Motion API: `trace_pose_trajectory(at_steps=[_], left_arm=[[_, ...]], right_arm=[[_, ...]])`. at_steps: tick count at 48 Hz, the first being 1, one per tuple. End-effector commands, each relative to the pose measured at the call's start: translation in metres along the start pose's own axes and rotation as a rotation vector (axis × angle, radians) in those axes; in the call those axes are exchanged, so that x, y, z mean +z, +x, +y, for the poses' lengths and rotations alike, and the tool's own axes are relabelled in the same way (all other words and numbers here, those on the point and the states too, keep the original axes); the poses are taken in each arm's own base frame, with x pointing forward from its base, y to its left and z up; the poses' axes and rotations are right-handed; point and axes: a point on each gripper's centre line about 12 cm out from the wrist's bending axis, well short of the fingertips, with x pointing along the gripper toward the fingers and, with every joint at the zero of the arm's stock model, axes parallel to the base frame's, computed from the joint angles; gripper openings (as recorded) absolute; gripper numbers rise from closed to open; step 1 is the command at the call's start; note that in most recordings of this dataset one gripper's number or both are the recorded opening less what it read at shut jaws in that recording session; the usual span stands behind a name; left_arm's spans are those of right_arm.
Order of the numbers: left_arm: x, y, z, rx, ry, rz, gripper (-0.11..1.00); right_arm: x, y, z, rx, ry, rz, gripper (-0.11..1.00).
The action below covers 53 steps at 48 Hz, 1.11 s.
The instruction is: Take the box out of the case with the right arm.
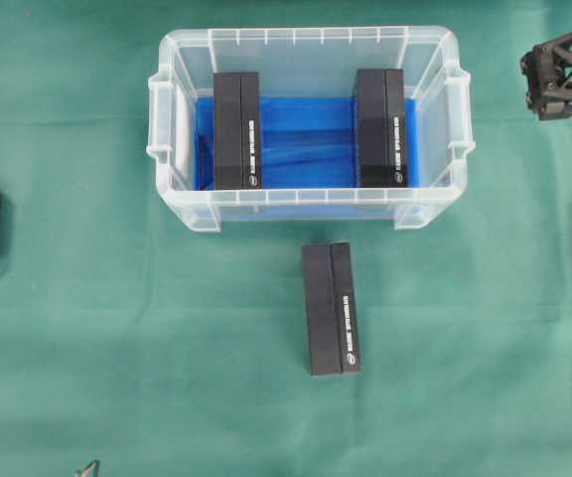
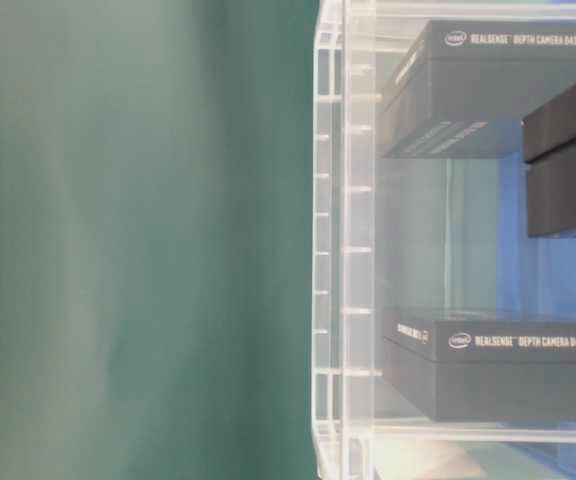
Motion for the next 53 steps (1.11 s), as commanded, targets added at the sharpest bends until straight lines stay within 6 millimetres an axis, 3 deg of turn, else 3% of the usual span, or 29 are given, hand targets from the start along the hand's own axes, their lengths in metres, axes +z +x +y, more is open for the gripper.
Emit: trace_pose_trajectory(at_steps=[1,12,18,44,53], left_arm=[[0.003,-0.005,0.0,0.0,0.0,-0.019,0.0],[0.004,-0.005,0.0,0.0,-0.002,-0.02,0.0],[0.004,-0.005,0.0,-0.002,-0.002,-0.021,0.0],[0.003,-0.005,0.001,0.001,-0.003,-0.02,0.0],[0.001,-0.008,0.001,-0.002,-0.002,-0.031,0.0]], right_arm=[[0.003,-0.008,0.007,0.042,0.009,-0.008,0.92],[0.005,-0.008,0.033,0.058,0.0,0.003,0.92],[0.006,-0.005,0.059,0.064,-0.018,0.006,0.92],[0.001,0.007,0.217,0.174,-0.11,0.002,0.92],[-0.004,0.01,0.256,0.221,-0.128,0.001,0.92]])
